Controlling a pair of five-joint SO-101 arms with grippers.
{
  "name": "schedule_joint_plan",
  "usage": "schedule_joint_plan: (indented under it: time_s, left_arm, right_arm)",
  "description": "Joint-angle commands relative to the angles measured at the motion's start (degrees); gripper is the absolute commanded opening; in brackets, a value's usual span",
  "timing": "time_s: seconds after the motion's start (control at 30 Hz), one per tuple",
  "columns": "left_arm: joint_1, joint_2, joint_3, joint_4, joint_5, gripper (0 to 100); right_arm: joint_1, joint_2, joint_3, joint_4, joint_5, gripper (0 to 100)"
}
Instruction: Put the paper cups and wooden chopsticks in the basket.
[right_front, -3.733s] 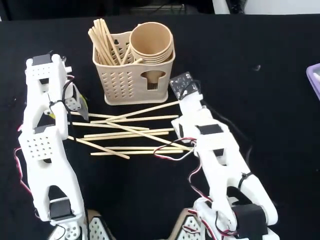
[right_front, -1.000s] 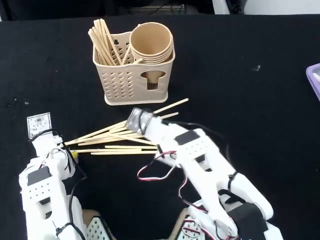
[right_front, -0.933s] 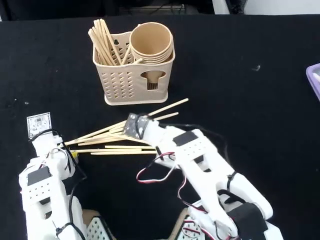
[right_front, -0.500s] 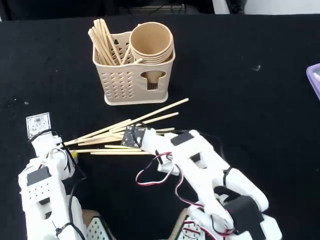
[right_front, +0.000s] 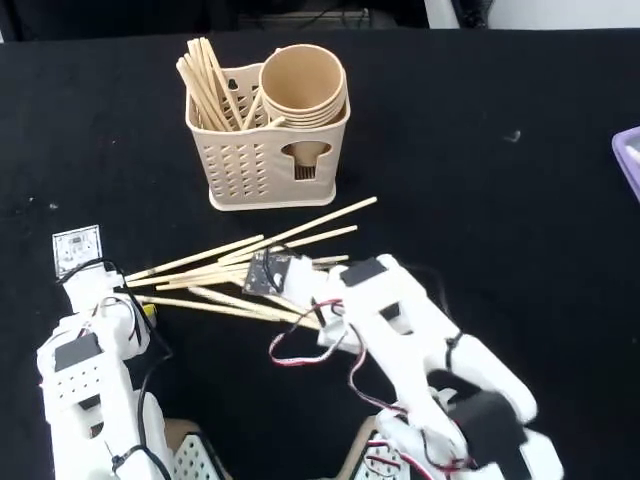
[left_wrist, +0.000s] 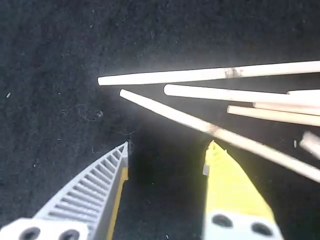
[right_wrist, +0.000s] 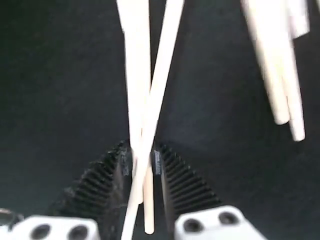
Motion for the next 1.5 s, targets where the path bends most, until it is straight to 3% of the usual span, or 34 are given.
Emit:
schedule_joint_plan:
  time_s: [0.0,0.2,0.47,0.63,0.87,1.2,1.47]
  left_arm:
    - [-0.22,-0.62,-0.31,-0.7,0.26,25]
    - [-0.13,-0.62,-0.31,-0.79,0.26,25]
    - [-0.13,-0.62,-0.31,-0.7,0.26,25]
    - [-0.13,-0.62,-0.31,-0.7,0.26,25]
    - [-0.31,-0.62,-0.31,-0.7,0.26,25]
    - [-0.31,-1.14,0.48,-0.79,0.18,25]
    - [-0.4,-1.14,0.48,-0.79,0.18,25]
  right_arm:
    - [-0.26,-8.84,-0.75,7.74,0.44,1.1]
    - [-0.35,-28.7,-1.27,16.79,-0.09,1.1]
    - [-0.35,-44.88,-1.19,13.36,-9.32,1.1]
    - [-0.53,-44.62,-3.91,7.65,-15.47,1.1]
    - [-0.88,-40.22,-14.64,7.47,-20.57,1.1]
    - [-6.07,-29.23,-5.76,6.59,-19.69,1.1]
    - [-4.66,-24.4,1.89,6.59,-11.16,1.5]
